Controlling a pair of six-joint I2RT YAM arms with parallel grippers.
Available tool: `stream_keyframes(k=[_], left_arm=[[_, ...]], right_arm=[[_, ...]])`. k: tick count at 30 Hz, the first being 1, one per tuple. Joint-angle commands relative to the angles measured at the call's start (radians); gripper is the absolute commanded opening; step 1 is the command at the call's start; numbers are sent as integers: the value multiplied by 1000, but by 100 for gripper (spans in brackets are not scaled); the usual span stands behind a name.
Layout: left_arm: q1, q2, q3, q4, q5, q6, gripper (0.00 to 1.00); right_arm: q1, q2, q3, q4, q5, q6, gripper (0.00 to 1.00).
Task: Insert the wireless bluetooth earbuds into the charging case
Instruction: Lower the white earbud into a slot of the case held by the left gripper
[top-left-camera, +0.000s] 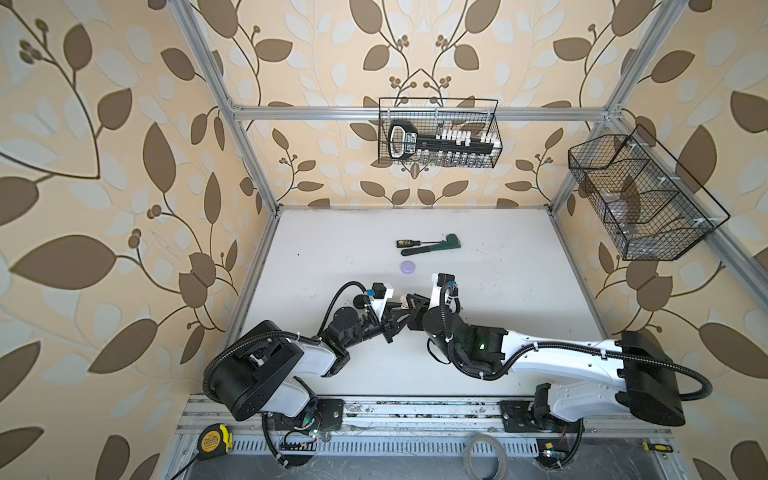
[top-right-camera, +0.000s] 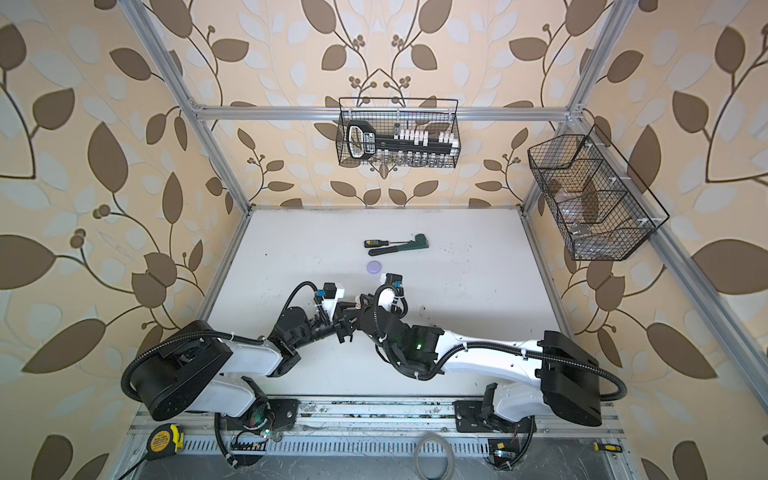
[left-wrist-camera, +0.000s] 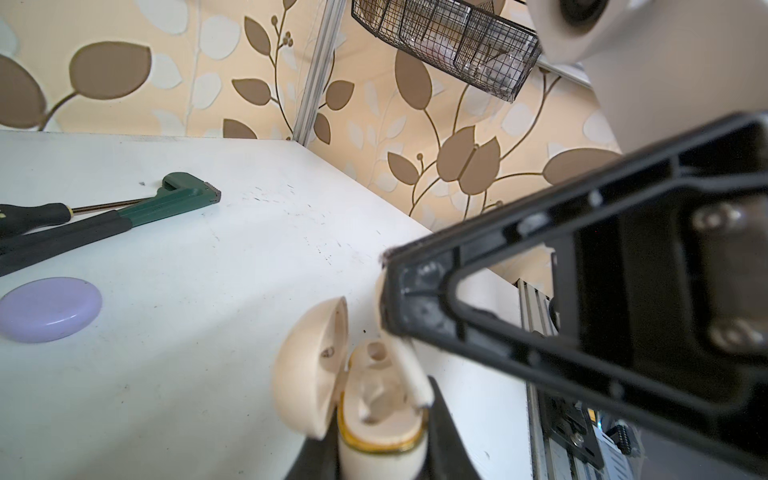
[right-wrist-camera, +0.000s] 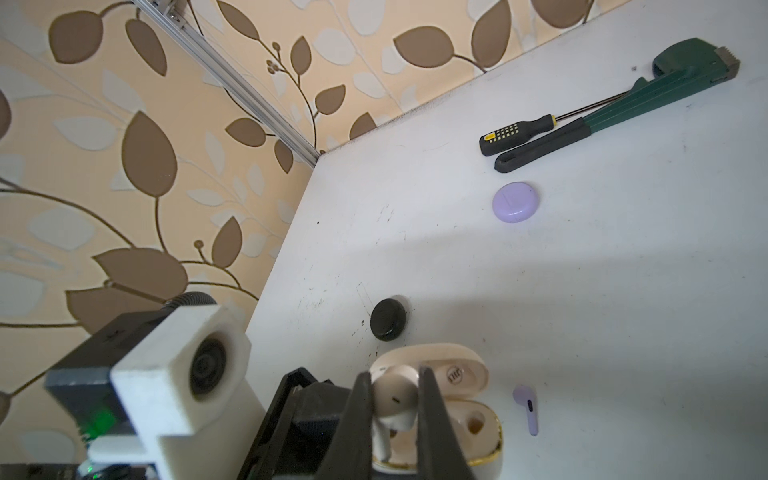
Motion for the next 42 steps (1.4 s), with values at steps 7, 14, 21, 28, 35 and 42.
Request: stream_keyframes(k=[7, 14, 21, 28, 35, 42], left_arm=[[10, -17, 24, 64, -2, -16, 0], [10, -21, 23, 68, 7, -15, 0], [10, -21, 22, 70, 7, -16, 0], [10, -26, 21, 65, 1, -18, 0], [11, -35, 22, 46, -23, -26, 0], [13, -54, 25, 13, -39, -26, 0]], right_arm=[[16, 37, 21, 24, 54, 11, 8], [15, 49, 31, 13, 84, 3, 8], [13, 82, 36, 29, 71, 11, 7], [22, 95, 28, 38, 62, 31, 5], [54, 81, -3, 52, 77, 48, 5], [73, 96, -15, 55, 84, 57, 4]])
